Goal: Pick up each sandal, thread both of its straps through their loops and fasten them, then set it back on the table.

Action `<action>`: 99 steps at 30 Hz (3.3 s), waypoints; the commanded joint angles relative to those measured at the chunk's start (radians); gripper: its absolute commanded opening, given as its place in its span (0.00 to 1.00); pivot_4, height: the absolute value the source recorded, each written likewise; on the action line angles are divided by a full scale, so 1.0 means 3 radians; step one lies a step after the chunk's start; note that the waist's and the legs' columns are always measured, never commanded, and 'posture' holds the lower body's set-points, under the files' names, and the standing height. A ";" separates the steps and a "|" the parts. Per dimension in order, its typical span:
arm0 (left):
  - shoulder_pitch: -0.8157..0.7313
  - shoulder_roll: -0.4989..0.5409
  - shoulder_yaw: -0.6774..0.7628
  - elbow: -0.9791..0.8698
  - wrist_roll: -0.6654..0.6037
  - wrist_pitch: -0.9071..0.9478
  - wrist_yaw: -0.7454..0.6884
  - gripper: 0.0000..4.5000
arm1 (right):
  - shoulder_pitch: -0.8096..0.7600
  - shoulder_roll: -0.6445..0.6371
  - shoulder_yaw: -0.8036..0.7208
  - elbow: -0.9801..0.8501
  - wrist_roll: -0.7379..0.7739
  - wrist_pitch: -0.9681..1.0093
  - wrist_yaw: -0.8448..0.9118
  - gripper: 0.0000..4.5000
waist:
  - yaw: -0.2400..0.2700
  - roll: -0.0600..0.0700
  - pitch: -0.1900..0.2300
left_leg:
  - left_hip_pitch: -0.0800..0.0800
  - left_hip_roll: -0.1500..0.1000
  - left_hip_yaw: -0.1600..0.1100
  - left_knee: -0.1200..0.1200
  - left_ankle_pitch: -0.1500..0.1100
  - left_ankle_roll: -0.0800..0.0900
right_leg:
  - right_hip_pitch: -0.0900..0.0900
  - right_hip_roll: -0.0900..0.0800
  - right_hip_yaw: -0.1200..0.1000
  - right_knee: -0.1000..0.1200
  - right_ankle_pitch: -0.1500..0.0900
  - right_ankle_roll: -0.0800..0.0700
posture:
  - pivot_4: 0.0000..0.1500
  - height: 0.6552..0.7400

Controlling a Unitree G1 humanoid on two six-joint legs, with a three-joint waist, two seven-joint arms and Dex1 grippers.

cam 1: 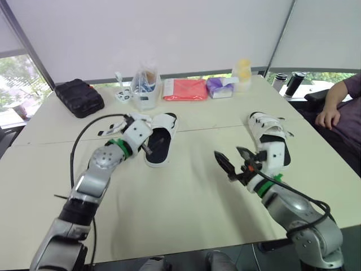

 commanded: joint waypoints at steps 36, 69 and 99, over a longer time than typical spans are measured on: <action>-0.1967 0.0070 -0.1627 0.3082 0.2376 -0.3655 0.1890 0.01 | 0.0032 -0.0583 -0.0201 0.0242 -0.0270 -0.0343 0.1254 1.00 | 0.0053 -0.0036 0.0019 | -0.0052 -0.0006 0.0008 0.0001 0.0008 -0.0015 | -0.0053 -0.0009 -0.0001 0.0001 0.0001 0.0001 | 1.00 1.00; -0.0758 0.0383 -0.1349 0.1625 0.2038 -0.4519 0.1199 1.00 | 0.0048 -0.1549 -0.0354 0.0661 0.0038 -0.0069 0.2567 1.00 | 0.0055 -0.0037 0.0018 | -0.0042 -0.0006 0.0011 0.0013 0.0005 -0.0009 | -0.0035 -0.0013 -0.0004 0.0002 0.0003 0.0004 | 1.00 1.00; 0.0580 0.0171 0.0845 -0.0114 -0.3006 0.0907 -0.0240 1.00 | -0.0352 -0.1330 0.0670 0.1426 -0.0874 -0.1097 0.3190 0.01 | -0.0026 -0.0034 0.0017 | -0.0031 -0.0005 0.0005 0.0020 0.0007 -0.0013 | -0.0040 -0.0012 -0.0001 0.0039 0.0001 0.0001 | 1.00 1.00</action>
